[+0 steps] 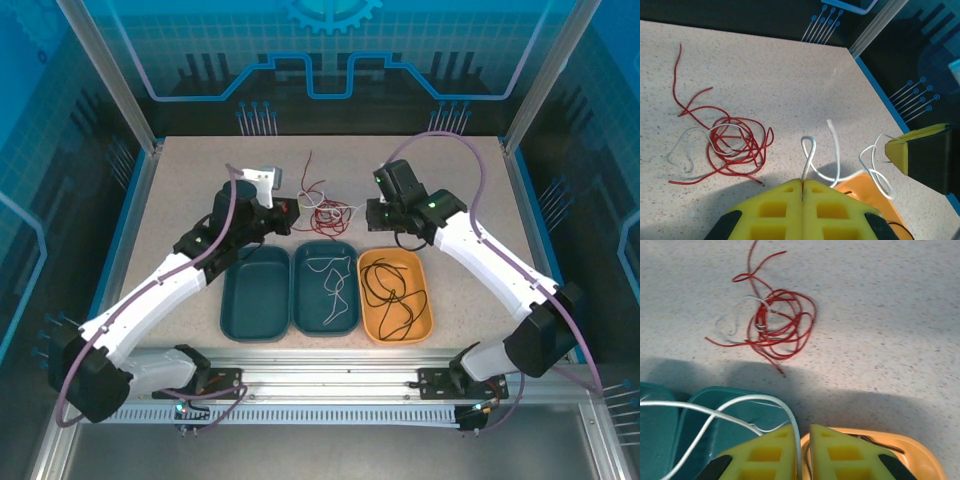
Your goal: Untangle the cables
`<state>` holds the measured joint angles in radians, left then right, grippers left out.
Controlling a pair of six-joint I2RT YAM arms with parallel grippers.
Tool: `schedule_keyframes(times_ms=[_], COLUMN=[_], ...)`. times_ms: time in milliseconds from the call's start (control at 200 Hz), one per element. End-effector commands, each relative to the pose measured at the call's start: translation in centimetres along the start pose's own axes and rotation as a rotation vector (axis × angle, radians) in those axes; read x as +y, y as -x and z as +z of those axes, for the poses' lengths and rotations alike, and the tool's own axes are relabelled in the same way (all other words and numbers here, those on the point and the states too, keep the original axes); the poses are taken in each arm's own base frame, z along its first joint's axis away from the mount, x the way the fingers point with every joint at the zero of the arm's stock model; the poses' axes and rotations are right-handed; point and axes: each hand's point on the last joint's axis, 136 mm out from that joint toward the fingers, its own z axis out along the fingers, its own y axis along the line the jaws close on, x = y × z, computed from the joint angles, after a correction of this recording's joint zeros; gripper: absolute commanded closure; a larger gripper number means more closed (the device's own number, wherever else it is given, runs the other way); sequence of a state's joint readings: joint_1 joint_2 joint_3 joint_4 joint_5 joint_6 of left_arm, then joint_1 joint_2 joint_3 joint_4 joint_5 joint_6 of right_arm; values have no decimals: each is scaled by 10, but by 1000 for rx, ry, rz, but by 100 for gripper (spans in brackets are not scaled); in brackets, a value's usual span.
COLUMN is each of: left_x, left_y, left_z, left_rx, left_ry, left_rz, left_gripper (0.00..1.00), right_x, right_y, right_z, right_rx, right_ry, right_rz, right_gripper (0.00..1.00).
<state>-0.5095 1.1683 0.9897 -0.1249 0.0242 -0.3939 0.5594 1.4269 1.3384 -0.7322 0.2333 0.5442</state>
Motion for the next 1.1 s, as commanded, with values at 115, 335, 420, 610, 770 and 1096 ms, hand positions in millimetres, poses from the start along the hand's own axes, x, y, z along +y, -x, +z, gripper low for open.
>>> schedule_keyframes(times_ms=[115,335,420,610,770,1096], left_x=[8,16,14,9,17,62], left_y=[9,17,19,20,25,46], left_z=[-18,-31,-34,-32,-36,-59], left_rx=[-59,-101,-105,-89,-118,-198], left_ry=[55,111,110,89,140,419], left_rz=[1,3,16,19,20,3], left_gripper=[100,100,100,100,100,100], right_x=[-19,-29,-30,-7,-21,-38], right_y=[4,4,2,4,4,1], right_z=[-12,-15,-15,-17,-22,-40], right_rx=[-50,-55,-55,-56,-60,-92], right_ry=[-31,-58,-60,68,-5,26], right_rz=[58,66,68,26,38,89], right_gripper=[83,80,79,57,63,82])
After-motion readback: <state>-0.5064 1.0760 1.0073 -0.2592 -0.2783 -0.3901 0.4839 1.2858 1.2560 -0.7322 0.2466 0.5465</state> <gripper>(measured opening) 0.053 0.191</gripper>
